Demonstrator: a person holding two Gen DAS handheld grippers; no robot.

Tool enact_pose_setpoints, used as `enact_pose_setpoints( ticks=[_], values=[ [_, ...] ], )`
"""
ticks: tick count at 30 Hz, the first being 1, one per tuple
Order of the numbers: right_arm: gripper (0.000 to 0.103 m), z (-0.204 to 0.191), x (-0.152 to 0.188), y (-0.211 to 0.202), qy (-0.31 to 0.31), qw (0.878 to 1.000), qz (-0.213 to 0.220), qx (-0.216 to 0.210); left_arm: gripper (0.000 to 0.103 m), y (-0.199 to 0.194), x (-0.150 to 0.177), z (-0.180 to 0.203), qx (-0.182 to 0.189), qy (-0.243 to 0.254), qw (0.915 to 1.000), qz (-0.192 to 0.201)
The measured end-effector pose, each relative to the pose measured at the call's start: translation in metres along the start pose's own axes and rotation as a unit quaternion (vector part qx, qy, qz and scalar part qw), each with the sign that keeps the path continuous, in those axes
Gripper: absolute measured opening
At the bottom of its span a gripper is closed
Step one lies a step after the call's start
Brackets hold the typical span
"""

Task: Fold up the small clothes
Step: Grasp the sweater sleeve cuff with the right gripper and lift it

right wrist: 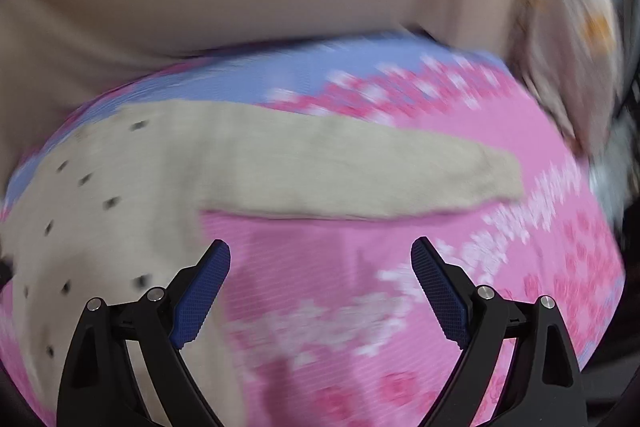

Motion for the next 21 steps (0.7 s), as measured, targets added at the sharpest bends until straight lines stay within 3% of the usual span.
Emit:
enact_pose_setpoints(
  ticks=[1,2,4,7,9,12,14,15,16,21],
  values=[
    [0.066,0.033,-0.004,0.017,0.05,0.999,-0.016,-0.001,0.082,-0.001,0.001,0.001,0.0,-0.001,1.0,0.0],
    [0.062,0.065,-0.008,0.033,0.098,0.995,-0.028,-0.004,0.082,-0.003,0.002,0.003,0.0,-0.002,1.0,0.001],
    [0.061,0.126,-0.018,0.062,0.169,0.985,-0.041,0.017,0.083,-0.007,0.006,0.006,0.003,-0.005,1.0,0.003],
    [0.062,0.178,-0.034,0.1,0.18,0.98,-0.052,0.062,0.083,-0.01,0.011,0.011,0.008,-0.015,0.9998,-0.004],
    [0.061,0.199,-0.038,0.123,0.207,0.974,-0.068,0.06,0.085,-0.011,0.014,0.015,0.006,-0.015,0.9998,-0.012],
    [0.061,0.213,-0.039,0.14,0.241,0.966,-0.07,0.057,0.085,-0.012,0.017,0.02,-0.002,-0.006,0.9999,-0.014],
    [0.044,0.209,-0.043,0.143,0.238,0.968,-0.058,0.058,0.085,-0.013,0.018,0.022,-0.005,-0.001,0.9999,-0.015],
    [0.022,0.206,-0.044,0.144,0.238,0.968,-0.055,0.05,0.085,-0.013,0.018,0.022,-0.006,0.0,0.9999,-0.014],
    [0.018,0.205,-0.046,0.146,0.241,0.969,-0.053,0.031,0.085,-0.013,0.018,0.021,-0.005,0.0,0.9999,-0.013],
    [0.016,0.181,-0.074,0.113,0.25,0.968,0.004,-0.025,0.085,-0.014,0.013,0.014,-0.004,-0.004,1.0,-0.005]
  ],
)
Point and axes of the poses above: each gripper's, at about its wrist camera, not at the fingertips, and y roughly the way its jaws point, z to its right, x to its underside, the point moved 3 cm from there along y, roughly the way its jaws point, and after that the axes turned 6 degrees about z, right-handed, at the moved point
